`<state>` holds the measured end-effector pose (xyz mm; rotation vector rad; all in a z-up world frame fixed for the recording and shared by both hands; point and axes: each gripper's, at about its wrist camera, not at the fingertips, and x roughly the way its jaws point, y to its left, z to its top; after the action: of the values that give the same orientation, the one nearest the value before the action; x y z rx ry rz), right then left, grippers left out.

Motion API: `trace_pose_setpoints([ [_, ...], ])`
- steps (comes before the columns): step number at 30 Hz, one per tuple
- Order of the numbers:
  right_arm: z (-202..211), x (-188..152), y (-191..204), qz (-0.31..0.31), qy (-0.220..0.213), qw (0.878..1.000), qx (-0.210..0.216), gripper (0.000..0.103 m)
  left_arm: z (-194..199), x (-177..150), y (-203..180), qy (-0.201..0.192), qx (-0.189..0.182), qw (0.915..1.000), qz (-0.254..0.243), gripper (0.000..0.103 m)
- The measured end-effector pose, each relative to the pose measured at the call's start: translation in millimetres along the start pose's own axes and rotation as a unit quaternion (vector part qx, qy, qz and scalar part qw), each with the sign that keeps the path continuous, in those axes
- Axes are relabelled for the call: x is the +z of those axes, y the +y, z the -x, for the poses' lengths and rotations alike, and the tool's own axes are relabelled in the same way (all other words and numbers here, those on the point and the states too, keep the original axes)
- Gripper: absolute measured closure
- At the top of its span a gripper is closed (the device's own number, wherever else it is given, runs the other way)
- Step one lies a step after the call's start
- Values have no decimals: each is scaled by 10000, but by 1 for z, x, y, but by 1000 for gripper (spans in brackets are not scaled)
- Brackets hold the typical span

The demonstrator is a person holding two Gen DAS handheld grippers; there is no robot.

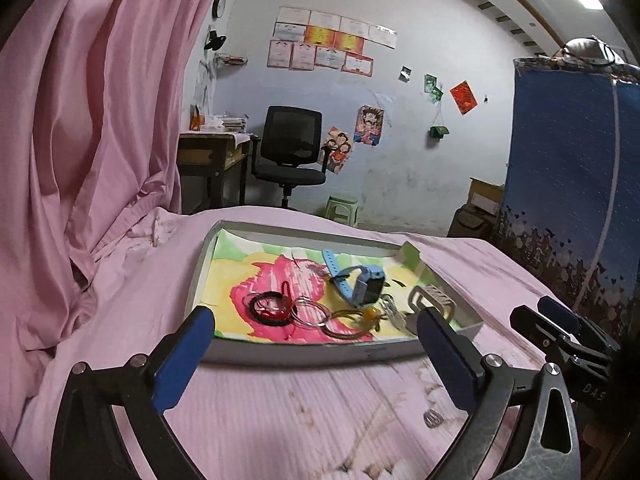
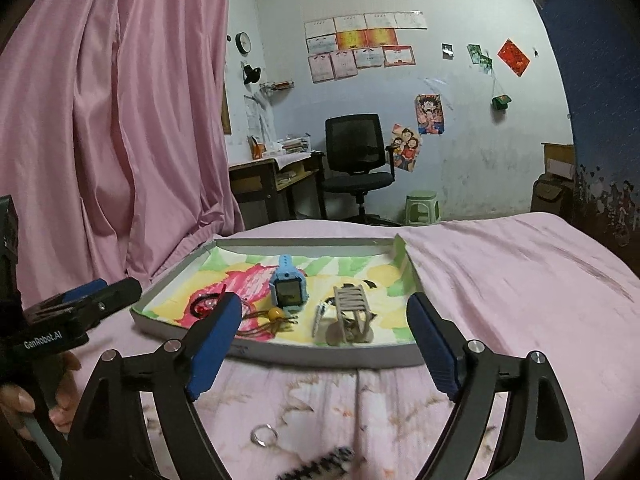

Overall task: Organize jewelry
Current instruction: 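Withdraw both open tools toward the small ring and black-white bracelet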

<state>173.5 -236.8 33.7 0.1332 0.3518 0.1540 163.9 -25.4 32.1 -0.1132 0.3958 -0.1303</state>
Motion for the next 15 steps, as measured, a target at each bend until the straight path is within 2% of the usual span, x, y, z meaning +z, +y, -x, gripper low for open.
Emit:
trace_pose_setpoints([
  [15, 35, -24, -21, 227, 394, 9988, -164, 21, 16, -20, -10, 203, -163, 9997, -29, 1],
])
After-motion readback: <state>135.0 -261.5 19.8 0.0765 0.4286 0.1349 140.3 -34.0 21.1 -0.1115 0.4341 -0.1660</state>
